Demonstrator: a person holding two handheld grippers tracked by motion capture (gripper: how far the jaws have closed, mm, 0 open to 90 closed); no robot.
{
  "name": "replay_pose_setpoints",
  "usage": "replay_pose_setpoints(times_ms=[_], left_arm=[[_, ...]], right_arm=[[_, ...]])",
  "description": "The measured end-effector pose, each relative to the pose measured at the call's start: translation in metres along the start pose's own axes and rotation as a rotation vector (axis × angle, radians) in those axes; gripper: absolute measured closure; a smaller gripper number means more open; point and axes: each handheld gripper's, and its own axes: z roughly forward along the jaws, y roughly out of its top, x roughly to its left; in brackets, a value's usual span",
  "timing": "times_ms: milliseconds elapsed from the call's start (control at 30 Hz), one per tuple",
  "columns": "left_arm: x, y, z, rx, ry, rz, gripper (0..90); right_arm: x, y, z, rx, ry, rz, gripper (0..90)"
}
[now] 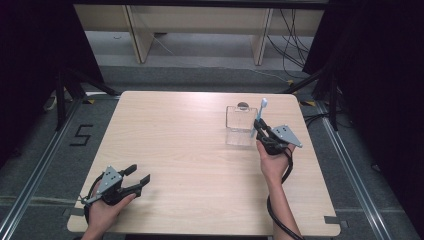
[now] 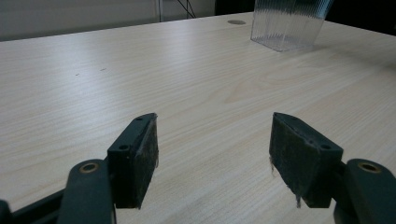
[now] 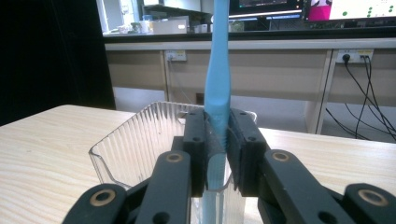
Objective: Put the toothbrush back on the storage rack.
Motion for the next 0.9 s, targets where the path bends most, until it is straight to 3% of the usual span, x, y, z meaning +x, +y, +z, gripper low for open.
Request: replay_pose_setpoints(times_ms=[67, 233, 300, 333, 433, 467, 533, 867, 900], left_arm=[[0.0001, -0.0001, 0.0000, -0.003, 0.001, -0.005, 32.2], [0.0002, 0.0000, 0.0001, 0.001, -0.001, -0.004, 32.2], [0.0002, 0.0001, 0.0002, 0.002, -0.001, -0.004, 32.2], [0.0003, 0.0001, 0.0002, 0.002, -0.001, -0.004, 32.3], [0.0003, 0.0000, 0.0003, -0.001, -0.003, -0.006, 32.2], [0.0005, -0.0001, 0.0000, 0.000, -0.002, -0.007, 32.2], [0.0006, 0.0000, -0.0001, 0.001, -0.001, -0.008, 32.2], [0.0007, -0.0002, -0.0002, -0.005, -0.005, -0.008, 32.2], [0.0007, -0.0002, -0.0002, -0.005, -0.005, -0.008, 32.3]], right_arm=[[0.0021, -0.0006, -0.0006, 0.008, -0.002, 0.028, 78.7], [0.0006, -0.0011, -0.0015, 0.010, -0.007, -0.009, 78.6], [0.0016, -0.0021, -0.0012, 0.019, 0.008, 0.014, 78.6], [0.0006, -0.0021, -0.0008, 0.010, 0.000, -0.007, 78.6], [0.0012, -0.0014, -0.0008, 0.008, -0.008, -0.001, 78.6], [0.0011, -0.0013, 0.0002, 0.005, 0.011, 0.008, 78.6], [0.0014, -0.0006, -0.0007, 0.011, -0.006, 0.021, 78.6], [0.0008, -0.0009, -0.0001, 0.013, -0.006, -0.006, 78.7], [0.0029, -0.0015, -0.0001, 0.011, -0.006, 0.020, 78.7]])
